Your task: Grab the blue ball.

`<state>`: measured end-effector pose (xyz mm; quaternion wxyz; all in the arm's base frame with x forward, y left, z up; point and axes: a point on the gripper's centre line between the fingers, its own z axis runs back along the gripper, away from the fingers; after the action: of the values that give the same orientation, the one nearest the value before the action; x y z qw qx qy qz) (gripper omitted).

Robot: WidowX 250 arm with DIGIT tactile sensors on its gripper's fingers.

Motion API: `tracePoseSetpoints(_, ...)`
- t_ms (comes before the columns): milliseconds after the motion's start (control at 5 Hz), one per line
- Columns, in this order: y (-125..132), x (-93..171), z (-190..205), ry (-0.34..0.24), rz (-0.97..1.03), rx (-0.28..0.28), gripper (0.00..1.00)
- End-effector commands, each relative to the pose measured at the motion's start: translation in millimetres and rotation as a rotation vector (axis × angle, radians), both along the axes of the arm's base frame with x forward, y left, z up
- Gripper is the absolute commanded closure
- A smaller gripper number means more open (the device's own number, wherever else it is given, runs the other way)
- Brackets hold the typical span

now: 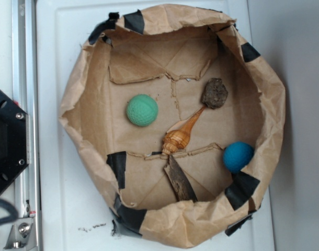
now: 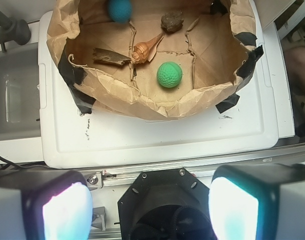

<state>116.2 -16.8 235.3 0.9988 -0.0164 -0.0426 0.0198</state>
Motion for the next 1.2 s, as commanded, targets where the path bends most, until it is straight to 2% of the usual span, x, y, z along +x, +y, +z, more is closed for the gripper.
tracePoseSetpoints(0, 0, 0, 0, 0.0, 0.0, 0.0, 0.0)
tracePoseSetpoints(200, -14, 41, -21, -0.028, -0.033, -0.022, 0.0)
tracePoseSetpoints(400, -23, 64, -36, -0.061, -0.031, 0.017, 0.0)
tracePoseSetpoints(600, -28, 78, -52, -0.151, -0.12, 0.023, 0.0)
tracePoseSetpoints(800, -25, 82, -63, -0.246, -0.262, 0.001, 0.0)
tracePoseSetpoints(1000, -9, 92, -63, -0.287, -0.281, -0.031, 0.0)
